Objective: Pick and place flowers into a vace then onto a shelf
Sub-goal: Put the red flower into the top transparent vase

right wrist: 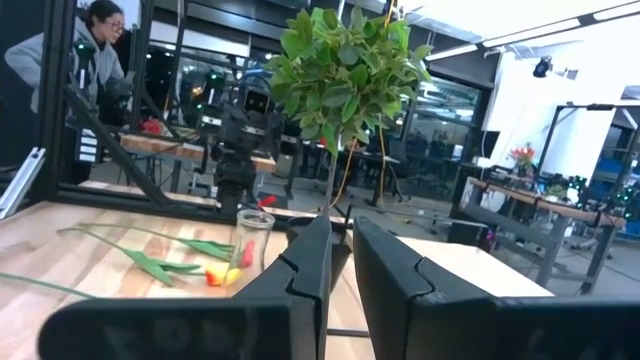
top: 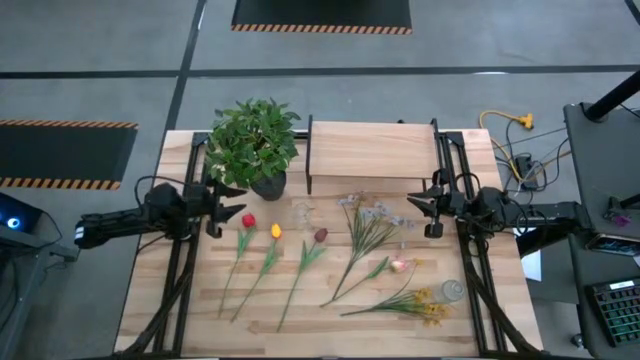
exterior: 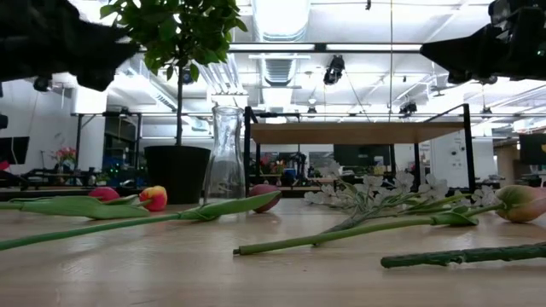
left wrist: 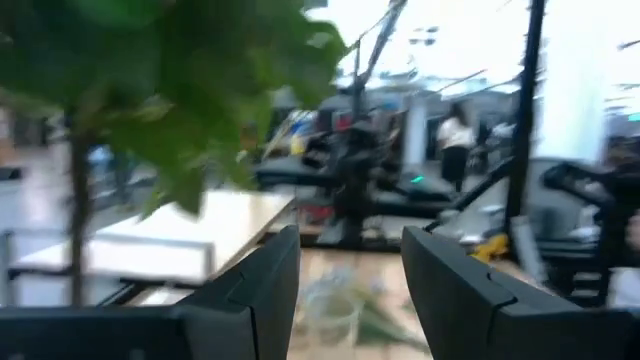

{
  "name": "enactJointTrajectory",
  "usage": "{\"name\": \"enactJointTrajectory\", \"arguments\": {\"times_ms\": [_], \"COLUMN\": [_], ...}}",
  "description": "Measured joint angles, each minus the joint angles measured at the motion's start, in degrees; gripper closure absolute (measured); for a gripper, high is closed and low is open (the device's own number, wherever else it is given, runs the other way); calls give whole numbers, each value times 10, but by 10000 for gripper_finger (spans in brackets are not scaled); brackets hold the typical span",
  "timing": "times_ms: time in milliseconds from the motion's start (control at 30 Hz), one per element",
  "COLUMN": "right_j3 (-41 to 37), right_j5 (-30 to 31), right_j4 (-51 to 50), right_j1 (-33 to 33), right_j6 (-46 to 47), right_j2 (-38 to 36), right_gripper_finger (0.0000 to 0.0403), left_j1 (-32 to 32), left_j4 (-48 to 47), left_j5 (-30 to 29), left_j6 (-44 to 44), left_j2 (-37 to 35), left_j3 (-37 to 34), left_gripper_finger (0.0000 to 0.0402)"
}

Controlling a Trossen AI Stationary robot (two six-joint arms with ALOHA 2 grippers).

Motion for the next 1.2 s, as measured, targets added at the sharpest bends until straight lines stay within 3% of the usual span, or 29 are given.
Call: {"name": "enactJointTrajectory", "arguments": {"times_ms": [133,300,533,767,1033,1200], "right_j3": [0,0,0,0,0,0], "right_j5": [0,0,0,-1,-1,-1], "right_j4": [0,0,0,-6,-21,-21], "right_j1": [0,0,0,0,0,0], "right_j6": [1,3,-9,15,33,29], "right_j2": [0,0,0,0,0,0], "right_gripper_finger": [364,364,364,364,364,364], "left_j1": [0,0,0,-3,-25,-29], "left_j4": [33,52,4,-65,-336,-458], "left_j5": [69,98,156,165,163,147], "left_j6": [-18,-53,-243,-291,-291,-307], "left_j2": [0,0,18,66,149,205], "left_j3": [0,3,34,84,211,276], "left_gripper_finger": [240,240,240,240,240,240]}}
